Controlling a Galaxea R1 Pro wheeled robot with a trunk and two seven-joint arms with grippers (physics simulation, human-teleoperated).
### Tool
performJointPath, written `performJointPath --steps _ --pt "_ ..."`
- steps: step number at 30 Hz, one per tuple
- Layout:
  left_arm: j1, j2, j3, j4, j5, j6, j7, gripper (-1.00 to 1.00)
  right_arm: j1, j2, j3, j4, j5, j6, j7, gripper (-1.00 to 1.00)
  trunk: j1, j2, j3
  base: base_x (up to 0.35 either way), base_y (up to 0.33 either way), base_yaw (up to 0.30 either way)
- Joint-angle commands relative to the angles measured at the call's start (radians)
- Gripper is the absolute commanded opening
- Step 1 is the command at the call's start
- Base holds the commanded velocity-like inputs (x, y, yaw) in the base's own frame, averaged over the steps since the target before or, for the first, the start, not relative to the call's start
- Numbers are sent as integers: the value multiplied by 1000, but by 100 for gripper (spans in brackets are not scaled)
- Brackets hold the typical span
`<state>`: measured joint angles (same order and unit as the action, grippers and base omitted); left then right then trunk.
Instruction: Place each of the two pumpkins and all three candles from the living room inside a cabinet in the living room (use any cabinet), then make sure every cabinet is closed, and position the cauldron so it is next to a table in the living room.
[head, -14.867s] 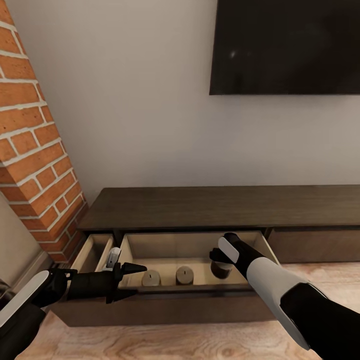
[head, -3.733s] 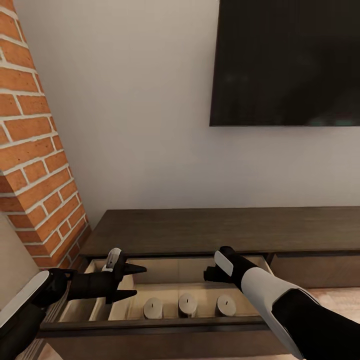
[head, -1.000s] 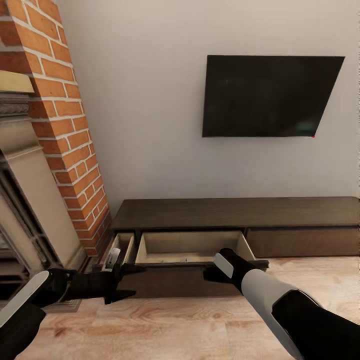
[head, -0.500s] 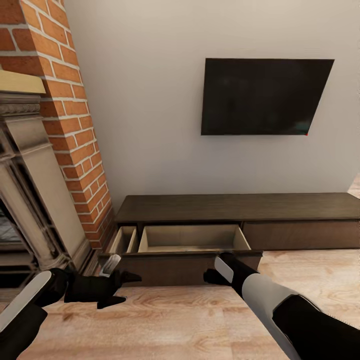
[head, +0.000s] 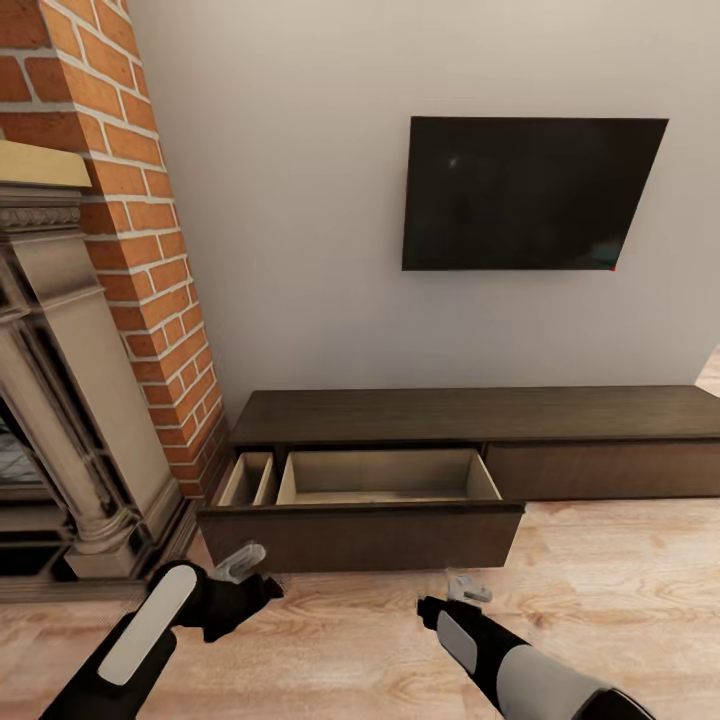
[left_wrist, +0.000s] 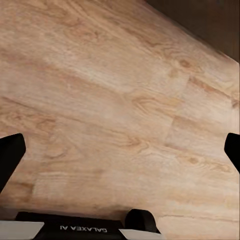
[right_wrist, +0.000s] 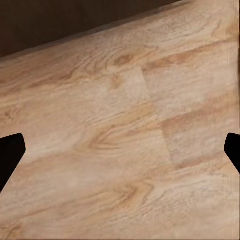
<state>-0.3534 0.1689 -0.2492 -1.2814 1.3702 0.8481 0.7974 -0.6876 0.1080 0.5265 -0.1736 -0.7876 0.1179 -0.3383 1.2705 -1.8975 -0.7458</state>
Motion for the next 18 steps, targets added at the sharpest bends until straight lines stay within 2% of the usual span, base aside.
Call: performJointPath --steps 1,3,5,6,8,9,10,12,13,15,18 --pt "-1 -1 -5 17 -8 -24 10 100 14 0 9 -2 -4 -24 -7 100 0 -1 -1 0 0 0" --pt "-1 -3 -10 50 -66 -80 7 100 32 -1 9 -2 -4 -65 -7 100 0 -1 -1 0 0 0" --pt "0 -4 -26 70 -158 -141 -17 100 40 -1 9 -1 -4 -86 -5 100 0 -1 -1 0 0 0" --pt "0 -5 -47 84 -212 -176 -40 100 42 -1 9 -1 -2 -94 -4 100 0 -1 -1 0 0 0" --pt "0 -8 -116 142 -320 -277 -102 100 46 -1 9 -1 3 -113 -3 100 0 -1 -1 0 0 0" --pt "0 -10 -136 162 -344 -308 -118 100 47 -1 9 -1 5 -118 -3 100 0 -1 -1 0 0 0" --pt "1 -15 -173 205 -385 -377 -147 100 50 0 9 -1 13 -128 -3 100 0 -1 -1 0 0 0" --pt "1 -40 -232 303 -440 -516 -186 100 58 3 9 0 40 -144 -3 100 0 -1 -1 0 0 0" --pt "1 -47 -242 329 -451 -549 -192 100 60 4 9 0 49 -147 -3 100 0 -1 -1 0 0 0" --pt "1 -81 -274 443 -498 -678 -209 100 65 6 9 0 92 -163 -3 100 0 -1 -1 0 0 0" --pt "1 -96 -285 515 -568 -789 -215 100 82 8 10 -1 122 -209 -3 100 0 -1 -1 0 0 0"
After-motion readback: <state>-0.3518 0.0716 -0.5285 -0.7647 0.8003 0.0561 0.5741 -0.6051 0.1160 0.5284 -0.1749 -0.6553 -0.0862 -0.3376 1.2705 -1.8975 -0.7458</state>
